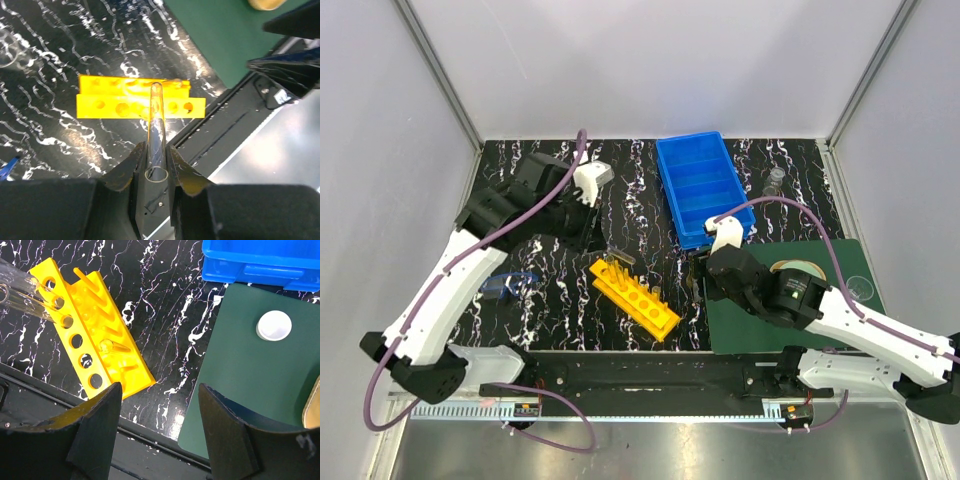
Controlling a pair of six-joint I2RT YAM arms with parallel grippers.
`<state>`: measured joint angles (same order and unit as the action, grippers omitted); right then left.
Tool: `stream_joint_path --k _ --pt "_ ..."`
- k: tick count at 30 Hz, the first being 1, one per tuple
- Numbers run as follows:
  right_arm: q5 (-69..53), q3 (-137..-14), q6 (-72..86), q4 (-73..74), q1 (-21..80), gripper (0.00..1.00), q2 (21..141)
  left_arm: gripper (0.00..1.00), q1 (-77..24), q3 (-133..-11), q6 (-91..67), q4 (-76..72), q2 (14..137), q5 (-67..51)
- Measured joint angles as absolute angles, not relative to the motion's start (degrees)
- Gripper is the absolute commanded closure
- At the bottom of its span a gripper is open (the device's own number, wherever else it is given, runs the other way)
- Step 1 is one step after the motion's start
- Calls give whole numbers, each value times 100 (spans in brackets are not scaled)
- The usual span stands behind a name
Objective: Organize the chemistry lab equipment
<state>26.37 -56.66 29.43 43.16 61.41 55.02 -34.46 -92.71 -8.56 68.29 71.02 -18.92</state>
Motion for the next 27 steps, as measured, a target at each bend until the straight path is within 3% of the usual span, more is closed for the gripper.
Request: stream_joint_path --k 10,27 --pt "2714 -5603 2834 4311 6141 31 5590 100 -3573 -9209 -825 6978 7472 -1035" --pt "2740 -5190 2788 4261 6141 30 5468 100 -4257 -9830 -751 7185 8213 -913"
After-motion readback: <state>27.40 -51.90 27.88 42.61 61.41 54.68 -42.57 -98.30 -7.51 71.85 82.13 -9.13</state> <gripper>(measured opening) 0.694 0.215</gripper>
